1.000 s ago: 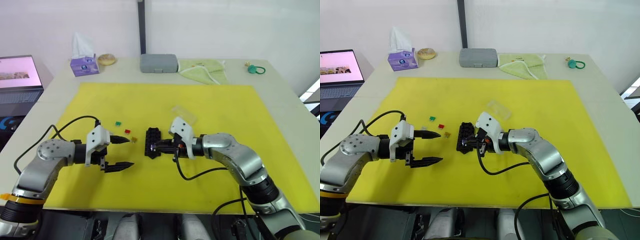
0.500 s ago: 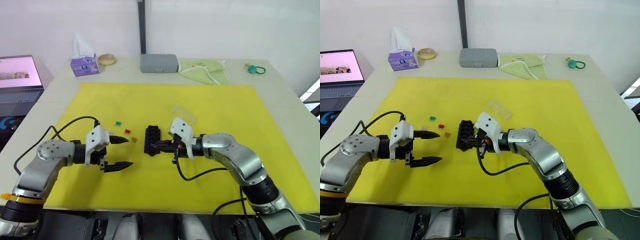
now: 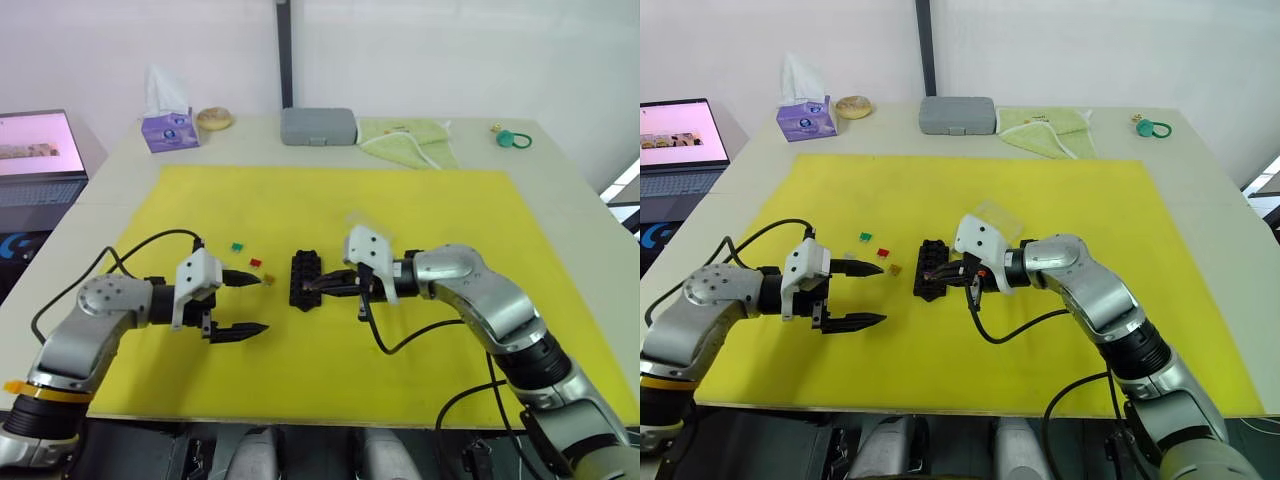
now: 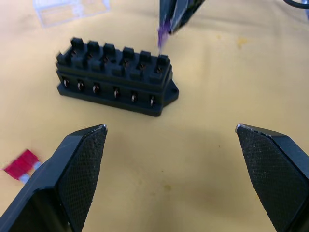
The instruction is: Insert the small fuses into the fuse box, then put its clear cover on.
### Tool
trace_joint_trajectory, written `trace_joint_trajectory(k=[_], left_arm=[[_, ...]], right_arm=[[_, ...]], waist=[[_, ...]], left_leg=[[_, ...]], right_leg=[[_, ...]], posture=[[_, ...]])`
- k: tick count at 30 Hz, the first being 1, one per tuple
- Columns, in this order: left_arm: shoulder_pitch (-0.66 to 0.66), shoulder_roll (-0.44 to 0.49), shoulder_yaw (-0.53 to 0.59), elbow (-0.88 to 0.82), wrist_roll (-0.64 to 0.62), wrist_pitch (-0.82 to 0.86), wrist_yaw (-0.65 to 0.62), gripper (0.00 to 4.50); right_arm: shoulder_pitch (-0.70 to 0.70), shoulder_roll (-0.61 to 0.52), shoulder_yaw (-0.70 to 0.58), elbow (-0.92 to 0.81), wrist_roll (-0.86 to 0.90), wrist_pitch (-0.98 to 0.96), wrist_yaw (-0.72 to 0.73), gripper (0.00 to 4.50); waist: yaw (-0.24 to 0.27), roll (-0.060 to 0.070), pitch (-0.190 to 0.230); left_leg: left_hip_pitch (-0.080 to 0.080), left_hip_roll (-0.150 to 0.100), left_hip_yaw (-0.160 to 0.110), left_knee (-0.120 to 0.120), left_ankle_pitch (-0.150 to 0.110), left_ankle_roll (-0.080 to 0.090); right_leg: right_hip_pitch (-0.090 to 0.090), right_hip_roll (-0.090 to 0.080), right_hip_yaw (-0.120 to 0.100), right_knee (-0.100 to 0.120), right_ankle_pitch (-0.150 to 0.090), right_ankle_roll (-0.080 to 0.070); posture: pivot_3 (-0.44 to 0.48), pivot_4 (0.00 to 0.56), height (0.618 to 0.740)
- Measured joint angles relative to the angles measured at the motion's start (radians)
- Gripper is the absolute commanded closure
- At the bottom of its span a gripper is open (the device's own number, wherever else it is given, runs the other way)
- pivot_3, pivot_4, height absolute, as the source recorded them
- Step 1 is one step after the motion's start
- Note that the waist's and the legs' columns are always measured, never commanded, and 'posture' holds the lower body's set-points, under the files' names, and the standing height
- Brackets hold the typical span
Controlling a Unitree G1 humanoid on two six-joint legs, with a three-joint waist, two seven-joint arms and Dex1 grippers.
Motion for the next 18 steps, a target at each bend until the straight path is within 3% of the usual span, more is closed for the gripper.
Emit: trace_joint_trajectory(k=[18], left_arm=[[-0.040, 0.019, 0.001, 0.006, -0.003, 0.021, -0.020, 0.00]], right_arm=[[-0.024, 0.025, 0.032, 0.055, -0.046, -0.054, 0.043, 4.46]], waist=[[0.000, 0.000, 0.000]], left_leg=[[0.000, 0.000, 0.000, 0.000, 0.000, 0.000]], right_leg=[[0.000, 0.000, 0.000, 0.000, 0.000, 0.000]], posture=[[0.000, 0.150, 0.737]])
